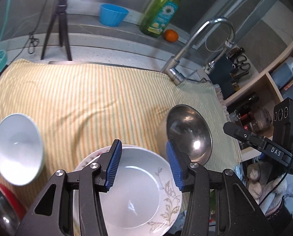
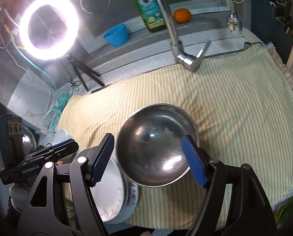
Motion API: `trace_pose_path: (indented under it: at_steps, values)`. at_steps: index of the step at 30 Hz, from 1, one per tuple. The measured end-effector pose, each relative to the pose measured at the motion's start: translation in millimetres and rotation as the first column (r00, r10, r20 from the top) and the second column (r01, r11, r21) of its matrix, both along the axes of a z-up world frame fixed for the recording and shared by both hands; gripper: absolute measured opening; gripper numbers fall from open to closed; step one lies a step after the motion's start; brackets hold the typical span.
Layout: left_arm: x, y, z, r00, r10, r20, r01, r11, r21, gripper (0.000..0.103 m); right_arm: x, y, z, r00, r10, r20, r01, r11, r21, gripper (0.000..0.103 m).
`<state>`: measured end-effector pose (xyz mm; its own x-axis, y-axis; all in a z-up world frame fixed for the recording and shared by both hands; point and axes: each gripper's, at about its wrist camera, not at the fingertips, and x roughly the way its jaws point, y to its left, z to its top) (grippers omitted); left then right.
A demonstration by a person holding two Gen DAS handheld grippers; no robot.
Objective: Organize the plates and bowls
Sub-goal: 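Lower the steel bowl onto the cloth and open the right gripper, then move the right gripper to the red-backed steel bowl rim and close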
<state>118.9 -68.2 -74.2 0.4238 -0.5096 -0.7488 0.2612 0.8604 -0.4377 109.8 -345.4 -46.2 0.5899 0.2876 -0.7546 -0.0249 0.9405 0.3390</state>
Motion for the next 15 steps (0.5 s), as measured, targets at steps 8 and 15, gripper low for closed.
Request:
trace_pose_path:
  at_steps: [8,15]
  values:
    - [-24.5,56.1,8.1,0.993,0.118,0.03,-0.118,0.993,0.0,0.046,-0.1,53.0,6.8,0.994,0.109,0.021,-0.109,0.994,0.007,0.074]
    - [-50.6,112.2,4.1,0.972,0.233,0.026,-0.233,0.973,0.003,0.046,1.1,109.6,4.6,0.973,0.228,0.024,-0.228,0.974,0.001,0.074]
